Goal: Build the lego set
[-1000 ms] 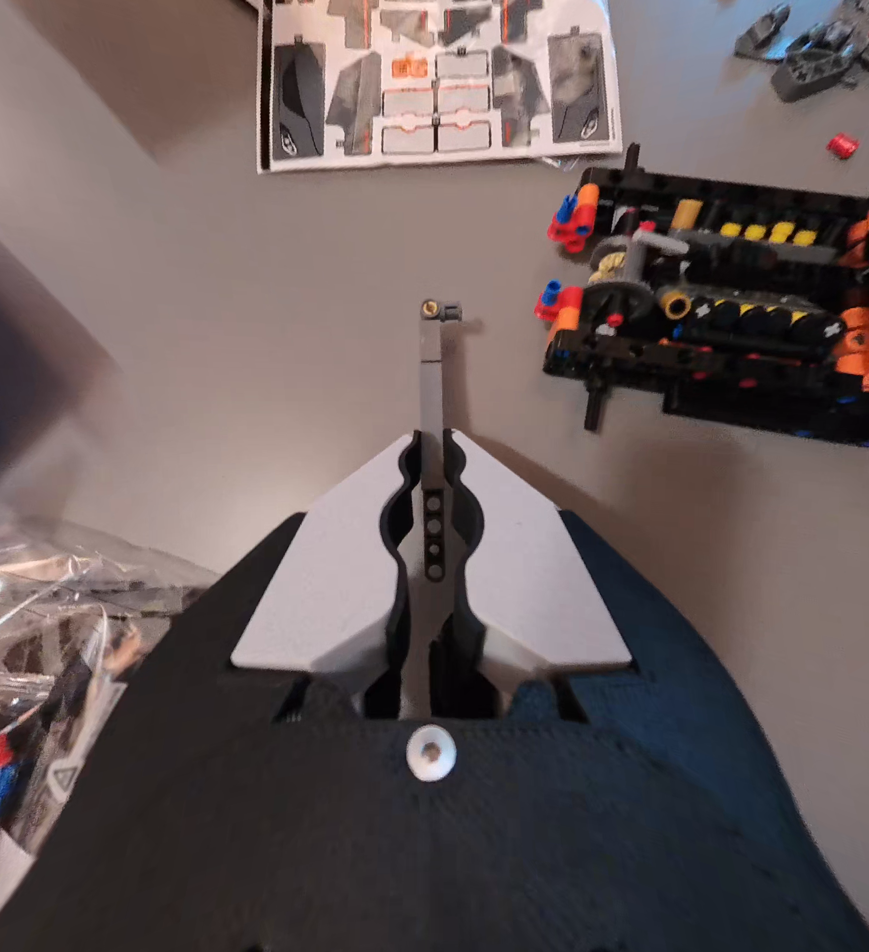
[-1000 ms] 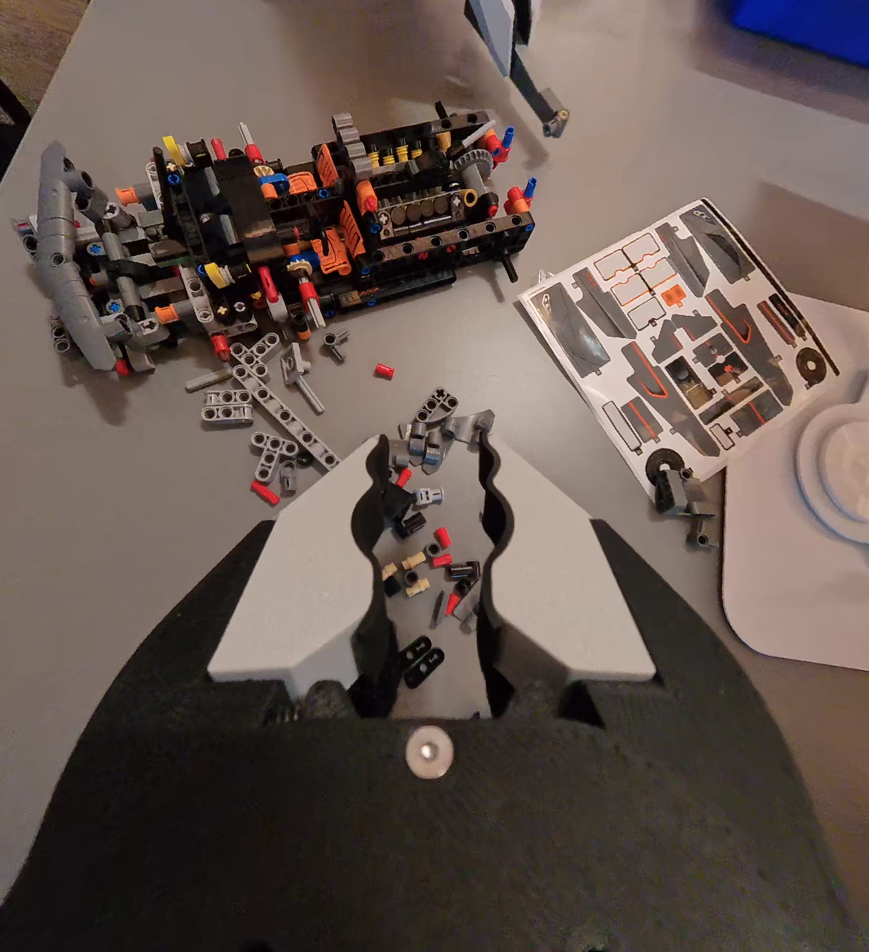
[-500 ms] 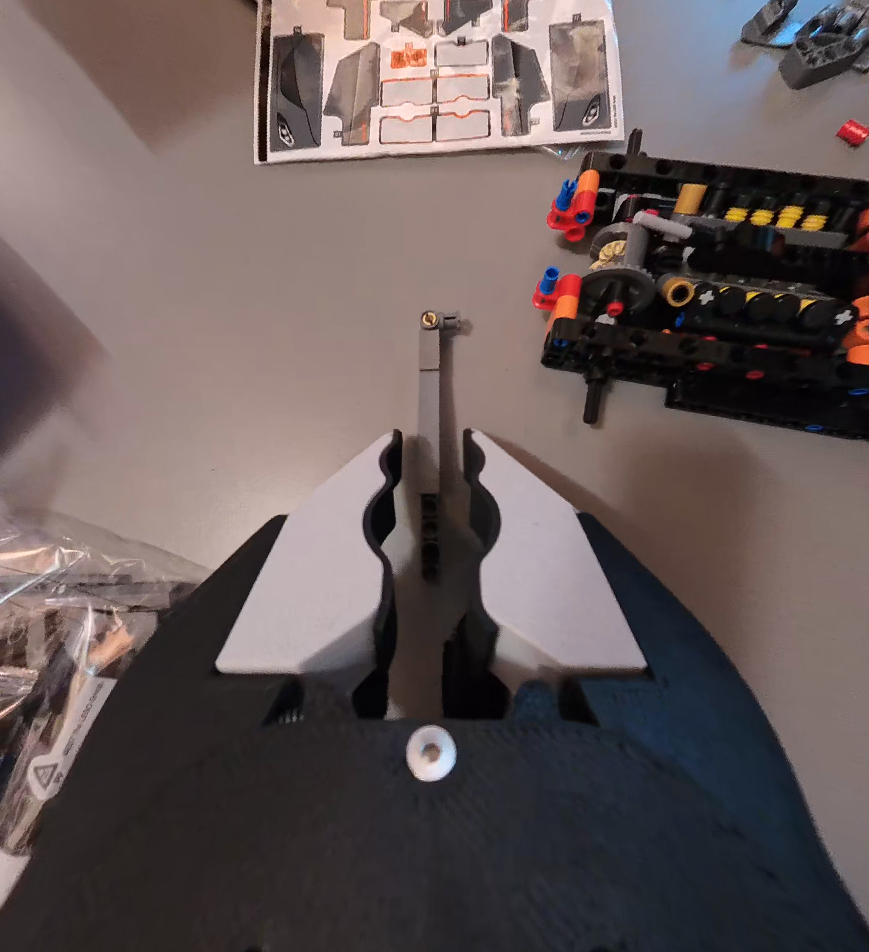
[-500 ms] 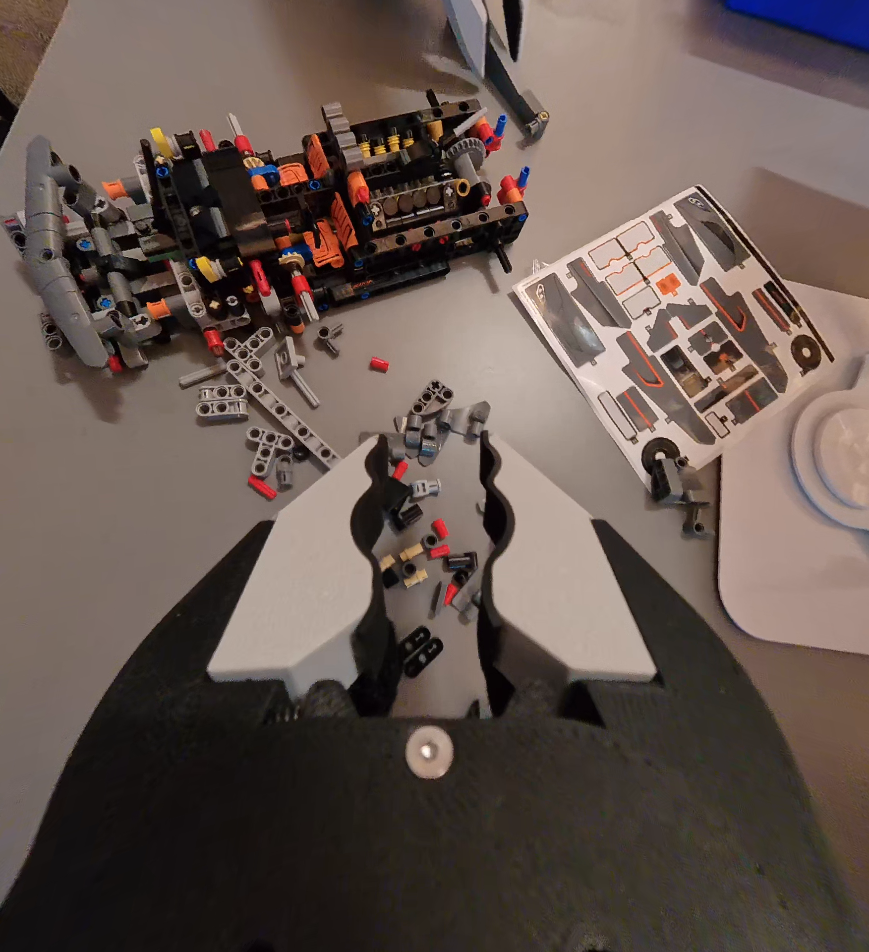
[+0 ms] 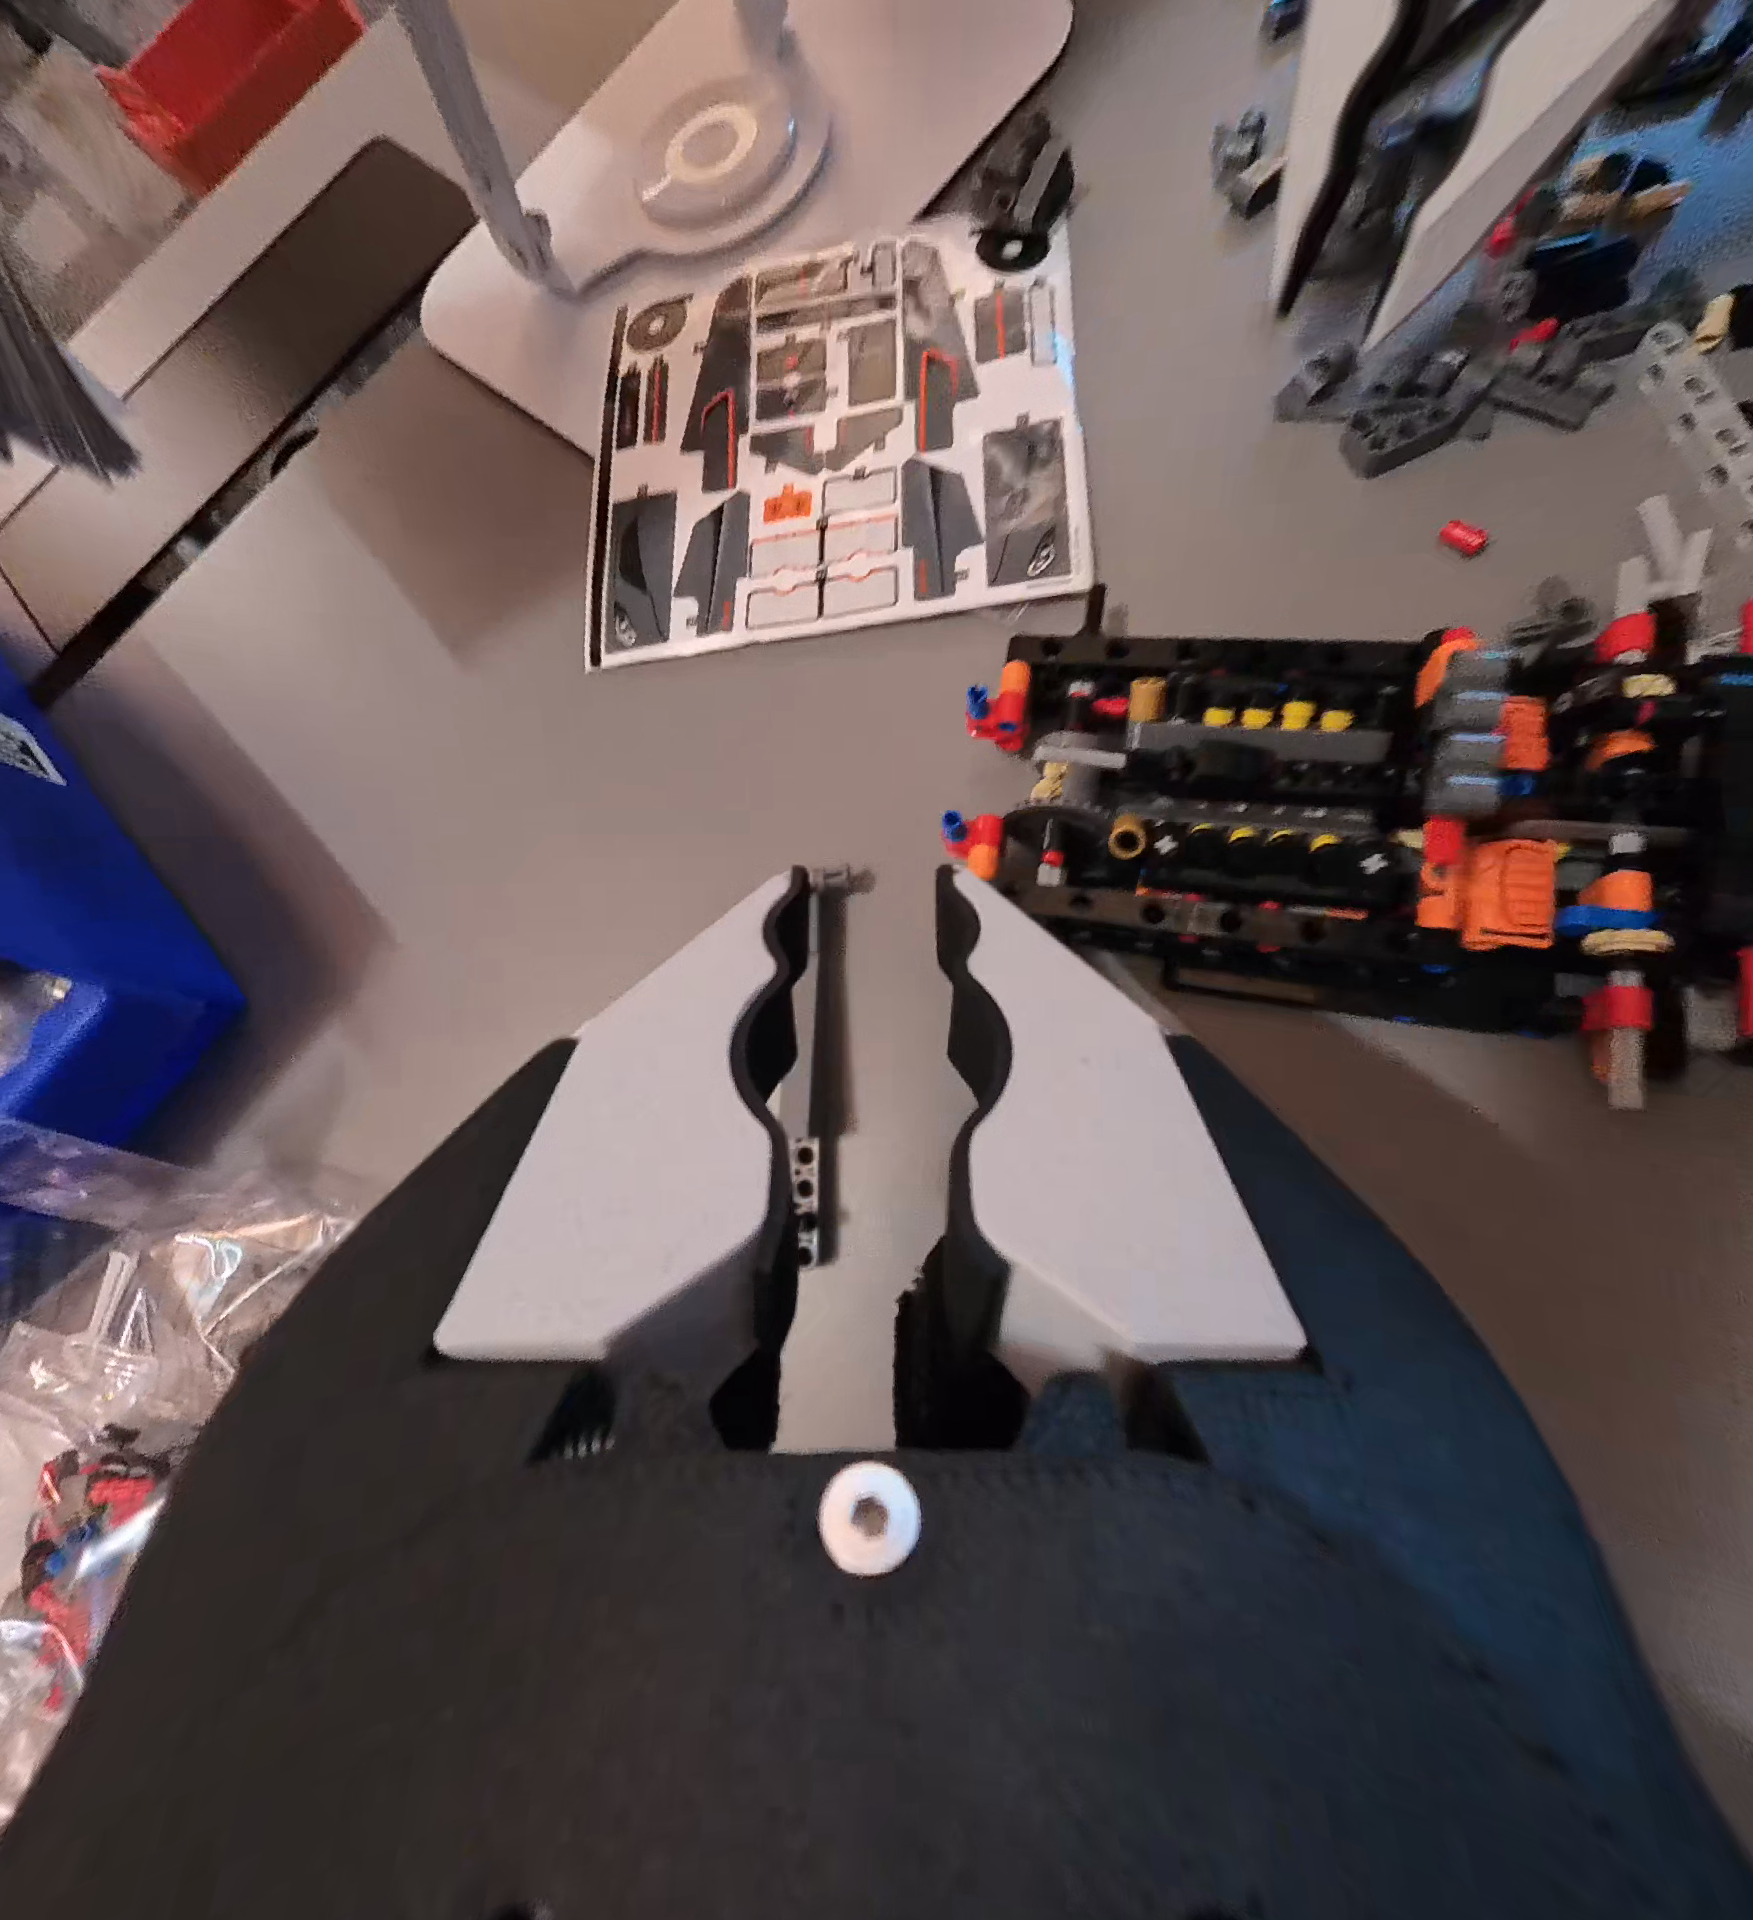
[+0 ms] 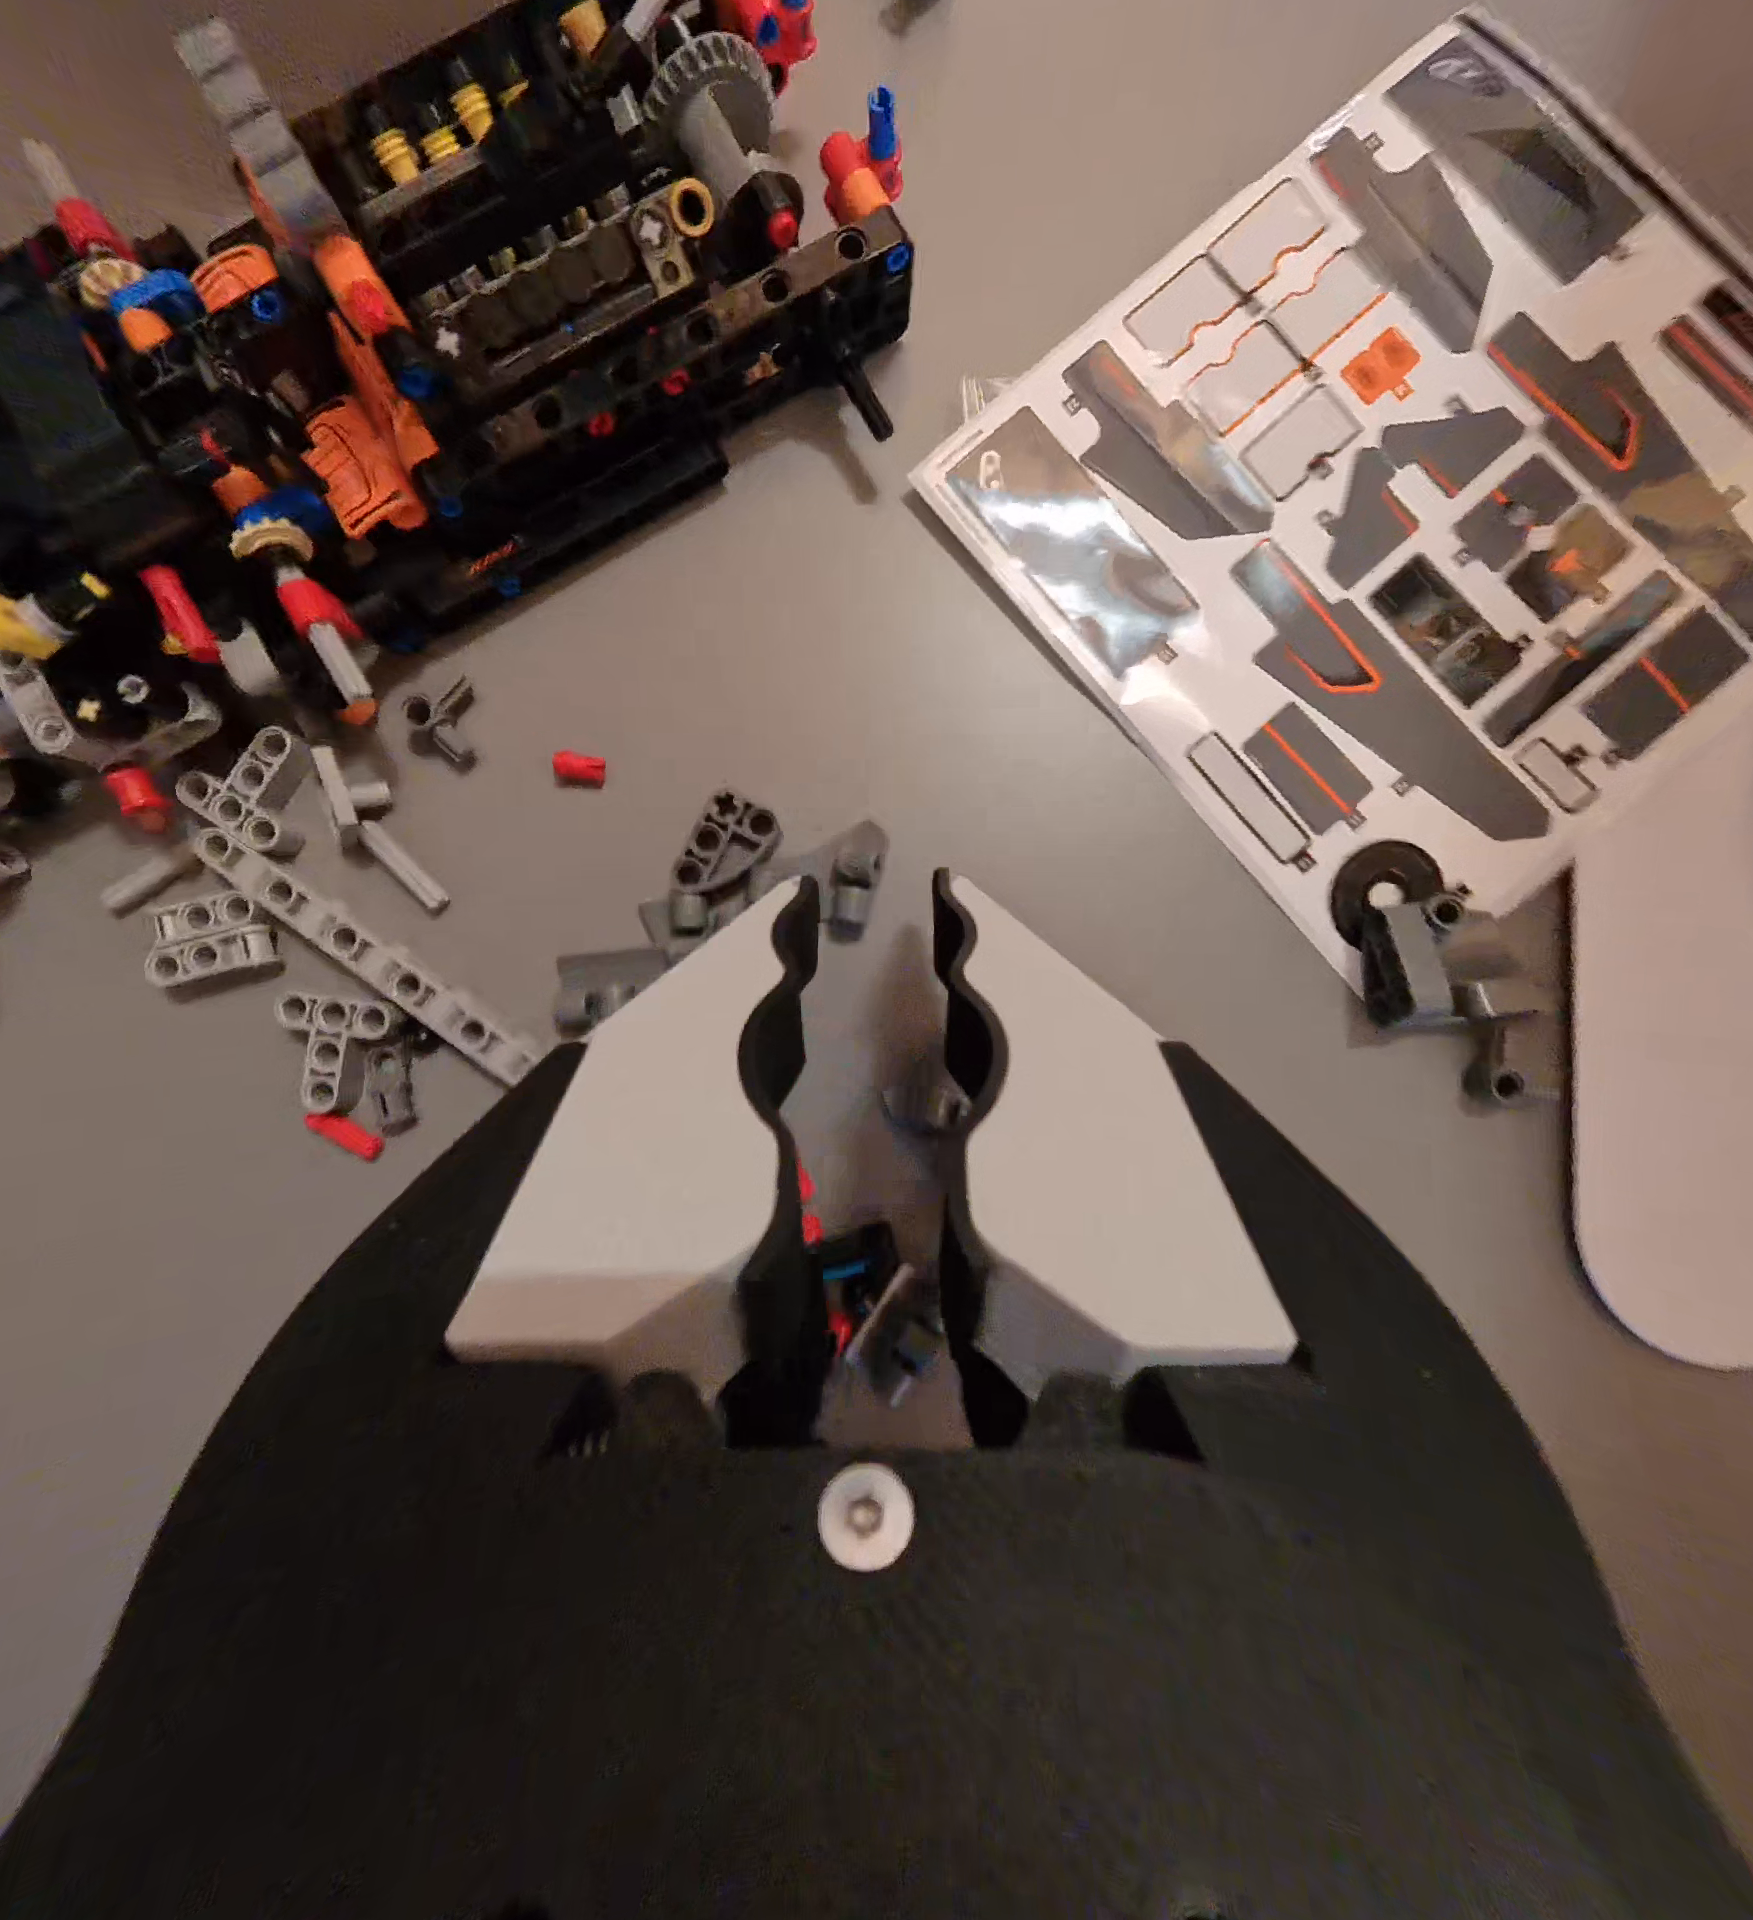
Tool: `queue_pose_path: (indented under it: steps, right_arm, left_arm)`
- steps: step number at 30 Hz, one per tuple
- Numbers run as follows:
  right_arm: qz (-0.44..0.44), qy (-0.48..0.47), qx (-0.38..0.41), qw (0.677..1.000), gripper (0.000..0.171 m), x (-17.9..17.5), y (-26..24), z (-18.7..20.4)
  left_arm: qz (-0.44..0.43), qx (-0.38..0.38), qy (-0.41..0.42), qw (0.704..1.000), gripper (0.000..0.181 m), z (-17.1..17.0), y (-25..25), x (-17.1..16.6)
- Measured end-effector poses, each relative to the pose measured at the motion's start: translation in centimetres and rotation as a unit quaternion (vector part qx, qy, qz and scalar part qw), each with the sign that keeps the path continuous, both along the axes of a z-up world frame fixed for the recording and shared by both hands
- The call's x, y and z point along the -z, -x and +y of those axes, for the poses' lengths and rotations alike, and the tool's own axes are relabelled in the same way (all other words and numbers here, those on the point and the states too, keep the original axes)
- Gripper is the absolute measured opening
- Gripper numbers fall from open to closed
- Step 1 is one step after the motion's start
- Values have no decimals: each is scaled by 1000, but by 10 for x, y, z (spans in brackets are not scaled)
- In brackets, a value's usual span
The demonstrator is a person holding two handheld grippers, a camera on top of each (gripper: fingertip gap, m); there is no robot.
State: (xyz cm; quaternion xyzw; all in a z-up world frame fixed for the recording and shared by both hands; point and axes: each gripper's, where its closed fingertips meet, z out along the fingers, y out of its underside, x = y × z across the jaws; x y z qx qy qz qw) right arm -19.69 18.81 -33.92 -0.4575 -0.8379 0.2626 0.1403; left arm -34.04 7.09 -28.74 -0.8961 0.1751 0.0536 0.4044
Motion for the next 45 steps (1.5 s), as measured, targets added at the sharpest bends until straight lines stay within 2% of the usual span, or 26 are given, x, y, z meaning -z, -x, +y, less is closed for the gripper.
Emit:
queue_pose_path:
  steps: [1,6,12,16,19,24,30,36,45]
  right_arm:
    - [-9,-3,-1,1000,19,4,1,-1]
    - [-18,-29,-12,999,7,12,5,-7]
    - [-5,-38,-8,999,7,6,7,-2]
    - [48,-6,21,999,6,-21,14,4]
    - [98,-18,28,995,7,-46,17,10]
    - [148,23,24,988,7,-89,15,-5]
    - [159,161,33,974,7,-122,8,-24]
    - [98,257,26,961,6,-123,2,-29]
    - [73,315,25,946,6,-132,3,-30]
  left_arm:
    - [-3,5,-5,1000,21,1,-4,-3]
    - [-1,19,-17,1000,21,5,-14,-11]
    - [5,47,-36,998,20,19,-32,-22]
    - [18,72,-58,996,21,32,-52,-33]
    - [0,107,-56,993,21,44,-79,-38]
    - [23,132,-90,987,28,72,-102,-54]
    - [151,166,-155,962,34,89,-120,-73]
    - [292,226,-176,913,32,86,-138,-78]
    - [361,249,-200,876,27,79,-141,-86]
